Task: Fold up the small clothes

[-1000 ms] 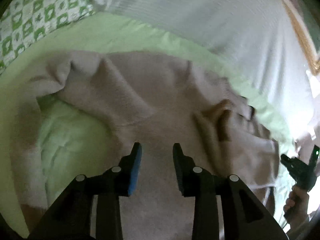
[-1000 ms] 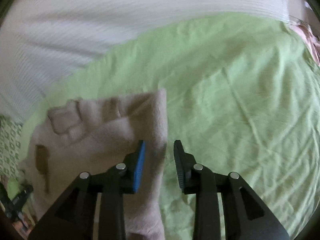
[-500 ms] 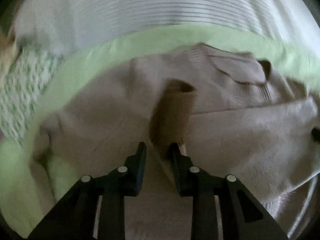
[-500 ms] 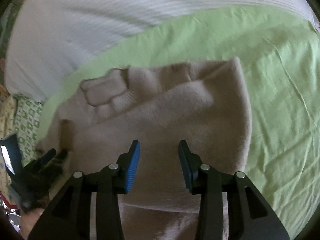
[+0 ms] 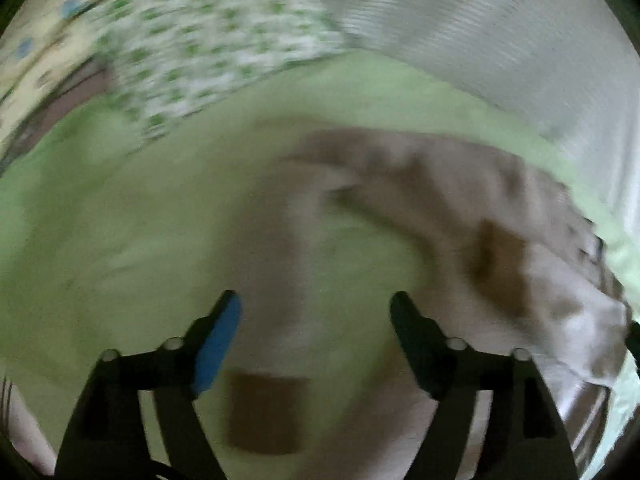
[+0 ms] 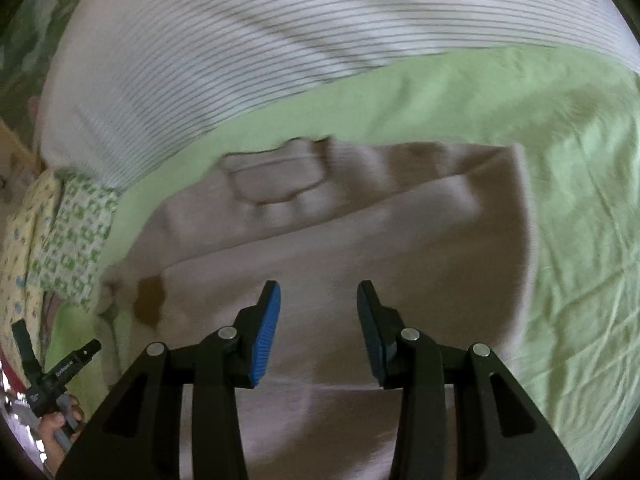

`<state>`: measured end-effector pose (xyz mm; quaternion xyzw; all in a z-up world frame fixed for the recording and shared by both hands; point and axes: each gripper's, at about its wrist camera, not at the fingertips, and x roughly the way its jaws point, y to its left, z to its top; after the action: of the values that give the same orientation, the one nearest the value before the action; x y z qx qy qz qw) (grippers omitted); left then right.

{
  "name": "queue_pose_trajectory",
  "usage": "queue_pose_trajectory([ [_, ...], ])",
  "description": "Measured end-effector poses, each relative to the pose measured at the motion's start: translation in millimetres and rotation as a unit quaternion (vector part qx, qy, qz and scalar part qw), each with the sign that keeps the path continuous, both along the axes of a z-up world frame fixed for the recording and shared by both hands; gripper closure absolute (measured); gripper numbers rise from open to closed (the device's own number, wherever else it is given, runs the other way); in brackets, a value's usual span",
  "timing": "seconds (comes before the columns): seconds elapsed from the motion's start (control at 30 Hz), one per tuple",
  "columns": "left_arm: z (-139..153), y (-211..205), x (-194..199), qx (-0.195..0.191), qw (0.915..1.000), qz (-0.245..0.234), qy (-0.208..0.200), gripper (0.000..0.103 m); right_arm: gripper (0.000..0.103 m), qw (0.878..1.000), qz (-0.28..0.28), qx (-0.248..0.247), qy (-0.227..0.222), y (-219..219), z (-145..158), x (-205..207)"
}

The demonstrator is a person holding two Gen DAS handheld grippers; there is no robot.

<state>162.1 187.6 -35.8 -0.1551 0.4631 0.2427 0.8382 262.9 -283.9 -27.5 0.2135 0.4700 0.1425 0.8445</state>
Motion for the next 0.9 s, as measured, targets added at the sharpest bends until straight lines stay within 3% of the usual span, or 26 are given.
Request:
queue_pose_trajectory([
  [0.1,-13.2,27.5,-12.6,0.002,0.9994,0.023,0.027,0.023,0.062,1.000,0.011,0.014,0.003,18.5,2.0,-4.8],
  [0.2,-29.2,37.1,-3.4,0.000,0.9986,0.009,0.053,0.021,0.062,0.999,0.029,0.020,0.007,38.9,3.7,-13.5],
  [0.27,-45.8,41.4,9.2,0.010,0.9957,0.003,0.092,0.021,0.062,0.999,0.039,0.023,0.008,48.9,6.1,-18.7],
  [0.33,-55.9,47.1,15.0,-0.009,0.9943,0.000,0.106,0.021,0.062,0.998,0.046,0.029,0.011,54.7,7.6,-25.6],
  [0.37,-55.2,50.0,12.2,-0.018,0.9946,-0.004,0.102,0.028,0.062,0.998,0.048,0.030,0.012,57.8,8.2,-26.7],
  [0.4,-53.5,52.5,12.0,-0.041,0.9952,-0.014,0.088,0.053,0.062,0.998,0.049,0.029,0.012,59.1,9.9,-29.1],
  [0.47,-50.3,53.8,12.9,-0.090,0.9927,-0.042,0.069,0.090,0.062,0.998,0.049,0.029,0.006,58.8,14.0,-34.6],
  [0.53,-38.1,48.2,13.8,-0.090,0.9925,-0.064,0.052,0.094,0.062,0.999,0.043,0.029,0.005,55.8,16.1,-37.8],
  [0.67,-10.7,44.2,6.8,-0.134,0.9866,-0.091,-0.014,0.096,0.062,0.999,0.019,0.034,0.005,42.6,17.2,-45.2],
  [0.9,8.0,54.3,-9.2,-0.156,0.9803,-0.108,-0.056,0.097,0.062,0.999,-0.010,0.032,0.007,25.2,14.1,-61.4],
])
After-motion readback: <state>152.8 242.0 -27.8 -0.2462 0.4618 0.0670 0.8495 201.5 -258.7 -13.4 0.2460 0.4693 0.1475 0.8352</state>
